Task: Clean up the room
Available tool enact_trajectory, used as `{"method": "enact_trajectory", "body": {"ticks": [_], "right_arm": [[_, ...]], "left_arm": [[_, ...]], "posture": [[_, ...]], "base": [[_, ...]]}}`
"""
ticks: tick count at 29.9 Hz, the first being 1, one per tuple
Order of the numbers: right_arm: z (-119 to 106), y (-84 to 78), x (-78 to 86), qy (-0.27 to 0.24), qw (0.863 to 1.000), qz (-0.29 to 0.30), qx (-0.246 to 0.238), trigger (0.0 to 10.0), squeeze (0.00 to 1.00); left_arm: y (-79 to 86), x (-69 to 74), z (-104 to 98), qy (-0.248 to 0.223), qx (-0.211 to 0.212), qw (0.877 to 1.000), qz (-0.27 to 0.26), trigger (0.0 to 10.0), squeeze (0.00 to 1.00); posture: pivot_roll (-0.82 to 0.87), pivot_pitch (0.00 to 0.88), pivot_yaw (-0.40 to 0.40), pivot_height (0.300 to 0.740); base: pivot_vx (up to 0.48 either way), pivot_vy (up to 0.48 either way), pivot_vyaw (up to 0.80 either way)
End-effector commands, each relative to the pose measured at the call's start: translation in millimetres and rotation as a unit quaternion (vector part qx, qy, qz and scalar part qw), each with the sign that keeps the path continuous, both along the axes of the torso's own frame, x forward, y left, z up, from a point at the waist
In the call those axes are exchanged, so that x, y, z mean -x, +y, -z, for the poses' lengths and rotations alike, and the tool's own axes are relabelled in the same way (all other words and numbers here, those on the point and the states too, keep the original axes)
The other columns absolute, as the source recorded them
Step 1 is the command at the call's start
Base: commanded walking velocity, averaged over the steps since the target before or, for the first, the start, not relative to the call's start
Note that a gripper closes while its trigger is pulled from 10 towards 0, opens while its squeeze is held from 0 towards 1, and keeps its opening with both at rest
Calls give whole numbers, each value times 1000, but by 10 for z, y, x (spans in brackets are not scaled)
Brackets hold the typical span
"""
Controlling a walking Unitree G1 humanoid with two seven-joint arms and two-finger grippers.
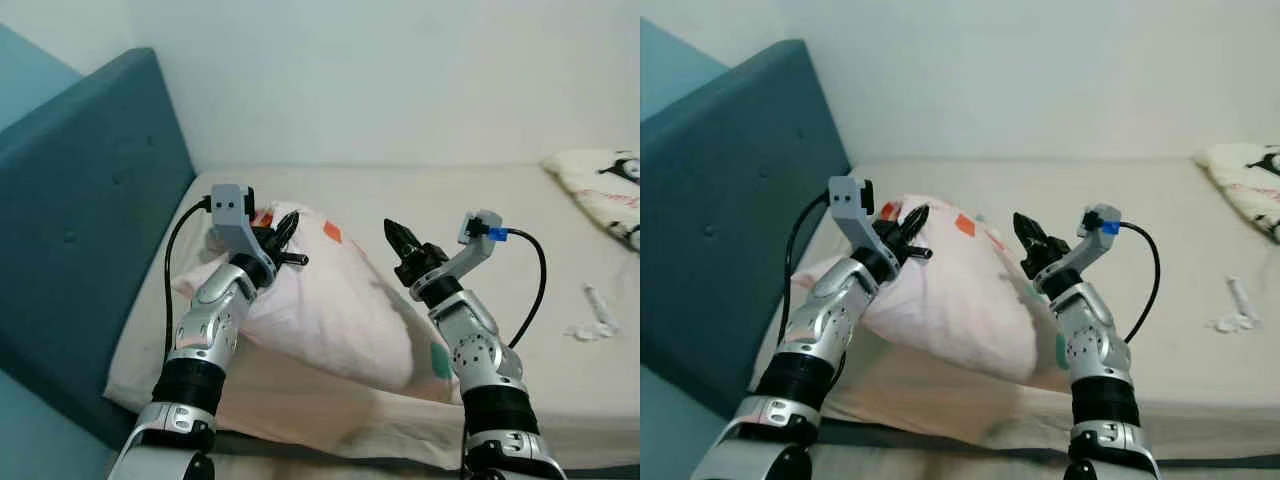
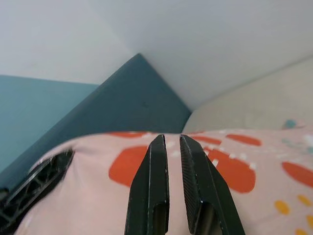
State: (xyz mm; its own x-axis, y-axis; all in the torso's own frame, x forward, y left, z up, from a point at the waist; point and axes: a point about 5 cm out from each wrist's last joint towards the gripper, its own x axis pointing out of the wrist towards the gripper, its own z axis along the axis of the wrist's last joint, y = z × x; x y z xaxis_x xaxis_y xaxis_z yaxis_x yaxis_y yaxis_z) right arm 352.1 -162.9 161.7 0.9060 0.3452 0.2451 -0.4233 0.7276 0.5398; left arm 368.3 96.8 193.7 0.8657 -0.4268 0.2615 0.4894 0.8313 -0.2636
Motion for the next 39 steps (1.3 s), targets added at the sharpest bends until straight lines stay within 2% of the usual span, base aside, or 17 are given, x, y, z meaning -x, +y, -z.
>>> {"method": "enact_trajectory", "body": {"ticks": [1, 10, 19, 23, 28, 34, 35, 39], "right_arm": [[-5, 8, 11, -2, 1000, 3, 4, 10000, 0], [-41, 5, 15, -8, 1000, 7, 3, 10000, 0], [-64, 24, 14, -13, 1000, 7, 0, 10000, 0], [-67, 23, 21, -14, 1000, 7, 0, 10000, 0], [-75, 4, 33, -15, 1000, 8, 0, 10000, 0], [-73, 3, 37, -14, 1000, 8, 1, 10000, 0], [-71, 17, 37, -14, 1000, 7, 4, 10000, 0], [-77, 38, 35, -15, 1000, 4, 7, 10000, 0]], "left_arm": [[21, -31, -183, -44, 7, 999, -13, 10000, 0], [185, -122, -299, -59, 8, 997, -52, 10000, 0], [141, -127, -243, -50, 16, 997, -50, 10000, 0], [93, -102, -157, -39, 29, 998, -46, 10000, 0], [38, -63, 8, -17, 10, 999, -47, 10000, 0], [1, -51, 39, -9, 19, 999, -43, 10000, 0], [-50, -37, 59, 0, 30, 999, -37, 10000, 0], [-126, -3, 69, -4, 30, 999, -27, 10000, 0]], "posture": [[-26, 67, 69, 740], [-24, 65, 73, 740], [-22, 63, 78, 740], [-26, 63, 81, 740], [-29, 66, 80, 740], [-27, 68, 78, 740], [-26, 70, 77, 740], [-30, 72, 77, 740]], "base": [[0, 480, 0], [0, 480, 0], [0, 463, 0], [0, 0, 0], [0, -480, 0], [0, -417, 0], [0, 0, 0], [0, 0, 0]]}}
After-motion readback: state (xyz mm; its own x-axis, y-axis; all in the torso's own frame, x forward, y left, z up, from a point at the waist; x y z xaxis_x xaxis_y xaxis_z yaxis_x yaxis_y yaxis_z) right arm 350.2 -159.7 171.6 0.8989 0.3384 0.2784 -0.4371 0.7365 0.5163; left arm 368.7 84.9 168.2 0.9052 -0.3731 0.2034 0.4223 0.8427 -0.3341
